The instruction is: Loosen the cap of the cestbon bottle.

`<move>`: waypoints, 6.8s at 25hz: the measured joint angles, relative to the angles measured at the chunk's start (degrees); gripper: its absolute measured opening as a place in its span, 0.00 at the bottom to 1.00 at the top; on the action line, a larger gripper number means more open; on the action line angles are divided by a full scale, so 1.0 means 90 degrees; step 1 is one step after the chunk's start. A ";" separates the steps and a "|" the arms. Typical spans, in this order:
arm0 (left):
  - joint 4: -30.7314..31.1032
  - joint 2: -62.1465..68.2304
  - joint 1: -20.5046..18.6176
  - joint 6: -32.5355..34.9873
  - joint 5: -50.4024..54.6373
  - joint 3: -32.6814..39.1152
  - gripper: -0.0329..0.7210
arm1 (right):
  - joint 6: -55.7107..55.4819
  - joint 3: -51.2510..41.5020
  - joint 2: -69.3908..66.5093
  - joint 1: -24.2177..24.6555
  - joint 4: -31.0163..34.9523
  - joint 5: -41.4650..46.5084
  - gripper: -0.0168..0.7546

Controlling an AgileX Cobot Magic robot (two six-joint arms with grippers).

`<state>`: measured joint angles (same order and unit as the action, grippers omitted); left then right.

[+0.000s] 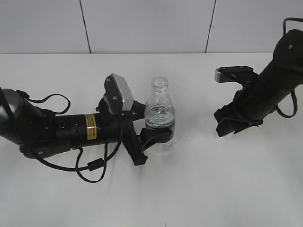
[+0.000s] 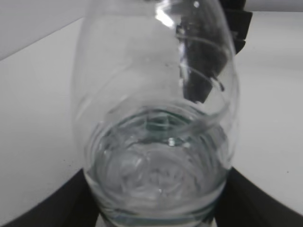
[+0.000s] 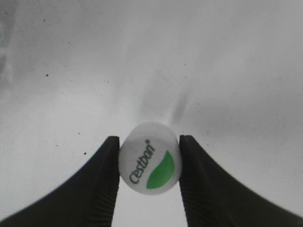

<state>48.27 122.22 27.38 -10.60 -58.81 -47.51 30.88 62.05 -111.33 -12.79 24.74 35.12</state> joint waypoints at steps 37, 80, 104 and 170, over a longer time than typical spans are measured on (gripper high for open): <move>0.0037 -0.0095 -0.0020 -0.0023 -0.0015 0.0000 0.81 | 0.0307 0.0000 -0.0237 0.0000 0.0201 0.0389 0.77; 0.2886 -0.2108 -0.2144 -0.1126 0.5181 0.0000 0.81 | 0.0312 0.0019 0.0859 0.0000 -0.0679 0.0011 0.77; -0.3266 -0.3259 -0.2448 0.0733 1.1932 -0.1776 0.80 | -0.1386 0.2578 0.0929 0.1215 -0.2531 0.3107 0.77; -0.4973 -1.1756 -0.2913 0.1113 1.3386 0.1930 0.79 | -0.0983 -0.1182 0.7184 0.2224 -0.1294 0.3851 0.77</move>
<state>3.51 16.41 1.17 -0.58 61.66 -30.14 22.03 51.41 -46.67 7.23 13.09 69.78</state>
